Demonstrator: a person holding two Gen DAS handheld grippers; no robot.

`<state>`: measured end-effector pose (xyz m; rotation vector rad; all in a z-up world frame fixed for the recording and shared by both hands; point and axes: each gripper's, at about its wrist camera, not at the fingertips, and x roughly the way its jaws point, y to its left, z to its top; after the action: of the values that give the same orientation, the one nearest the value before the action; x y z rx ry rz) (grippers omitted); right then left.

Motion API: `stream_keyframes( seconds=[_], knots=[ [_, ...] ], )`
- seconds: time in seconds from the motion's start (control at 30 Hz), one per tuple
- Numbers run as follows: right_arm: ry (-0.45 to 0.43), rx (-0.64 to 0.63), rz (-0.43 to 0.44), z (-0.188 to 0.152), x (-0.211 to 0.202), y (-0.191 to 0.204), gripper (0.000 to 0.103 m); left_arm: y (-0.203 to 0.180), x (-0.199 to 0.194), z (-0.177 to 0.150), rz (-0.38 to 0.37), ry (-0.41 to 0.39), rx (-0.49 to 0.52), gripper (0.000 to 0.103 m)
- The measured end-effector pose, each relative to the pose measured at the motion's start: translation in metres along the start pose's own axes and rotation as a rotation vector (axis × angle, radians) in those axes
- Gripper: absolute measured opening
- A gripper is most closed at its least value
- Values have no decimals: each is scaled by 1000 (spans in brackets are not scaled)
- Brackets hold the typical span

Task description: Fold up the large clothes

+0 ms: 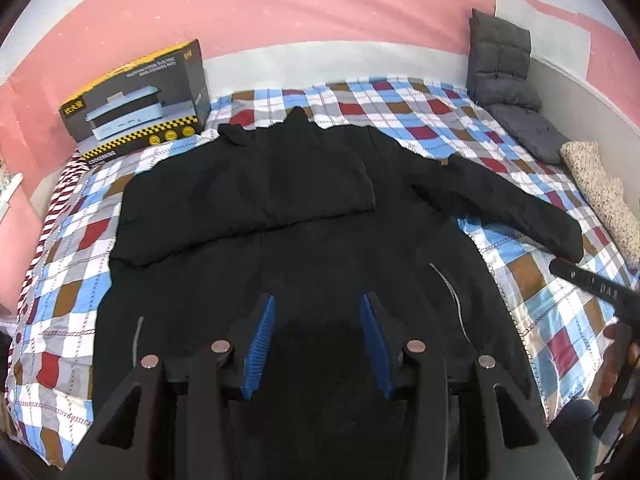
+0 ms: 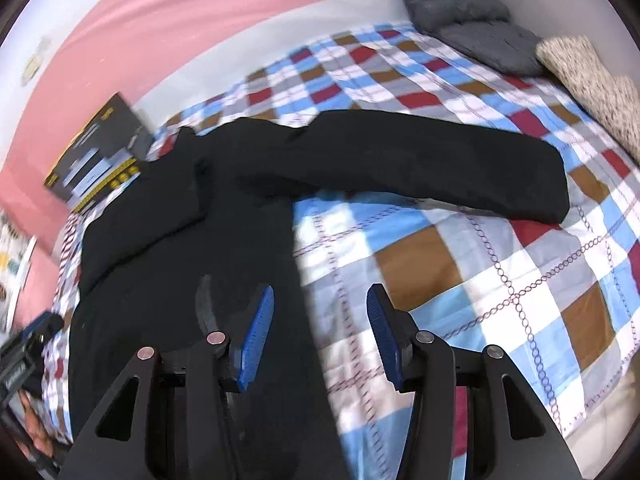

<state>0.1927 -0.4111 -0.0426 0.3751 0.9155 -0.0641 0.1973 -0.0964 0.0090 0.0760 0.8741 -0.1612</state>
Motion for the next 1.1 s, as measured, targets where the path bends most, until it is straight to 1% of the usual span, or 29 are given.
stream_keyframes(
  seconds=[0.13, 0.3, 0.43, 0.53, 0.63, 0.77, 0.8, 0.83, 0.87, 0.9, 1.0, 1.1],
  knots=[
    [29, 95, -9, 13, 25, -31, 55, 1, 23, 5, -10, 15, 3, 46],
    [35, 277, 12, 32, 59, -79, 58, 9, 62, 16, -22, 37, -9, 46],
    [15, 408, 19, 43, 79, -113, 59, 16, 92, 26, -8, 52, -20, 46],
    [1, 522, 25, 50, 92, -141, 59, 21, 108, 34, -1, 56, -32, 46],
    [-41, 619, 51, 56, 97, -162, 59, 26, 120, 38, 8, 62, -36, 46],
    [-84, 714, 53, 61, 101, -182, 58, 32, 129, 40, 11, 68, -46, 46],
    [-84, 724, 43, 63, 100, -184, 46, 33, 131, 39, 12, 70, -50, 46],
    [-88, 710, 9, 68, 98, -184, 36, 34, 131, 39, 13, 71, -54, 46],
    [-97, 680, -5, 73, 94, -181, 20, 36, 131, 38, 14, 72, -58, 46],
    [-106, 649, -10, 79, 90, -176, 14, 38, 131, 38, 15, 73, -62, 46],
    [-145, 558, -37, 97, 68, -157, 10, 45, 128, 39, 19, 69, -72, 46],
    [-193, 486, -23, 118, 43, -134, 9, 56, 123, 41, 24, 59, -86, 46]
  ],
)
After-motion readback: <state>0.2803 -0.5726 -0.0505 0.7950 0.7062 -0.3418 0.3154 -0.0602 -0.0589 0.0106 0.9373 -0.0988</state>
